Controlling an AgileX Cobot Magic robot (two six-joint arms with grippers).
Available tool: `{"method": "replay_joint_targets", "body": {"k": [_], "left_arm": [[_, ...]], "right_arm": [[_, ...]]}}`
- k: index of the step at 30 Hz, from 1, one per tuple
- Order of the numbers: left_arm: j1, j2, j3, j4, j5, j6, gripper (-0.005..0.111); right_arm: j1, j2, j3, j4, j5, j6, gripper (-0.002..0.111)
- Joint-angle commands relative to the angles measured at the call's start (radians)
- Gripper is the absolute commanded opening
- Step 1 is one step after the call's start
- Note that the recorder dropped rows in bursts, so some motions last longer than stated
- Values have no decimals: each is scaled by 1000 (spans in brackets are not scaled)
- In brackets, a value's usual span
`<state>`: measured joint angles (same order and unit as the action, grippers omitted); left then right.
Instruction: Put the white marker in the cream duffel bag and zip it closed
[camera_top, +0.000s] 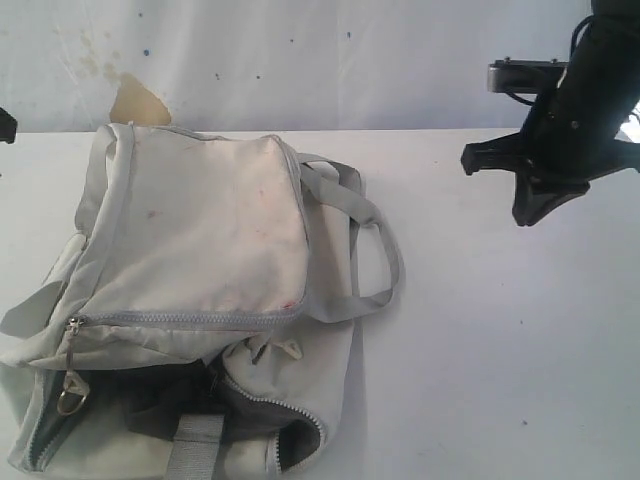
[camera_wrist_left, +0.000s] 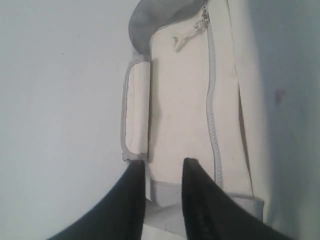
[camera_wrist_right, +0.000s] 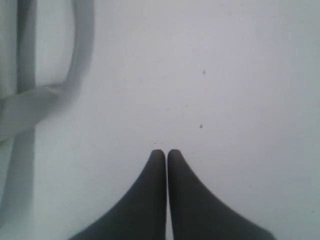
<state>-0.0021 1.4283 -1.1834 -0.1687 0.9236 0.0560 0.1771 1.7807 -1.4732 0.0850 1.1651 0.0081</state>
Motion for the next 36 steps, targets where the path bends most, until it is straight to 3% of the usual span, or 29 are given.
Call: {"method": "replay_joint_targets", "body": {"k": [1, 11, 25, 36], "left_arm": [[2, 85, -82, 67, 19, -5, 0], [1, 120, -122, 163, -49, -12, 0], [2, 116, -122, 169, -50, -33, 0], [2, -60, -122, 177, -62, -33, 0]], "right_arm": [[-56, -13, -2, -57, 6, -8, 0], [-87, -17, 56, -67, -76, -33, 0], [-169, -167, 204, -85, -145, -72, 0], [-167, -397, 204, -85, -137, -138, 0]]}}
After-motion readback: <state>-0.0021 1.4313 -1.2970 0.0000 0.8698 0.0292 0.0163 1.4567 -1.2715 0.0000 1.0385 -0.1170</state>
